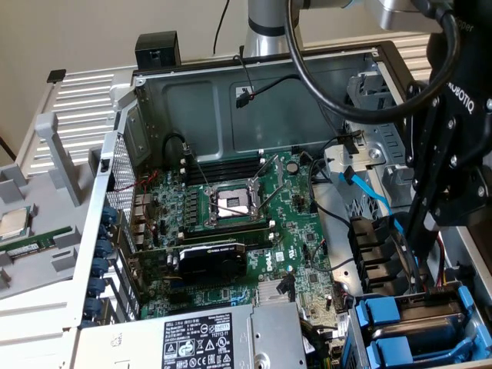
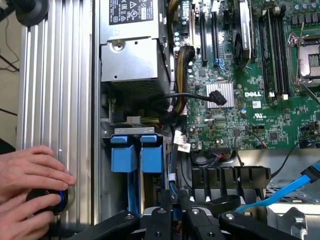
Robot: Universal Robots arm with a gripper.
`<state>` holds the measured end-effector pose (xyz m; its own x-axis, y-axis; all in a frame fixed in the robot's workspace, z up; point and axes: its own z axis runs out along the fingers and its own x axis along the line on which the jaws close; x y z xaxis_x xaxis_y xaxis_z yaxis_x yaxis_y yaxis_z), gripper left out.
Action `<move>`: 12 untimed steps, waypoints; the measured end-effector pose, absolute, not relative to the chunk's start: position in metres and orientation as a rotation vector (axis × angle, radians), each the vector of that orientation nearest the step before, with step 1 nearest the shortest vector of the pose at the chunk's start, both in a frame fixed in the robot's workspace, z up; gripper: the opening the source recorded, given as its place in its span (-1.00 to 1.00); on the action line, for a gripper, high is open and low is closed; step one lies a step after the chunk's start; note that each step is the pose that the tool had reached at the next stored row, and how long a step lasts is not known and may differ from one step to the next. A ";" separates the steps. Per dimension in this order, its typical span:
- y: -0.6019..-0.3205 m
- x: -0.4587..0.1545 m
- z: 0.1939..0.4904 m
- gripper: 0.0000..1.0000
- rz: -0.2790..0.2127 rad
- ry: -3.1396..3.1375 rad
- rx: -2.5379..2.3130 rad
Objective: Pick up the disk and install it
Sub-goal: 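Insert the second disk wire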
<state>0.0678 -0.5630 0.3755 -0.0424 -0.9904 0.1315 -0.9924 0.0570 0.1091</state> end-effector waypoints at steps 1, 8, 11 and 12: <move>-0.563 0.068 0.377 -0.67 0.017 -2.152 2.047; -0.565 0.066 0.388 -0.67 0.019 -2.153 2.048; -0.568 0.066 0.391 -0.67 0.021 -2.155 2.049; -0.568 0.066 0.391 -0.67 0.022 -2.156 2.050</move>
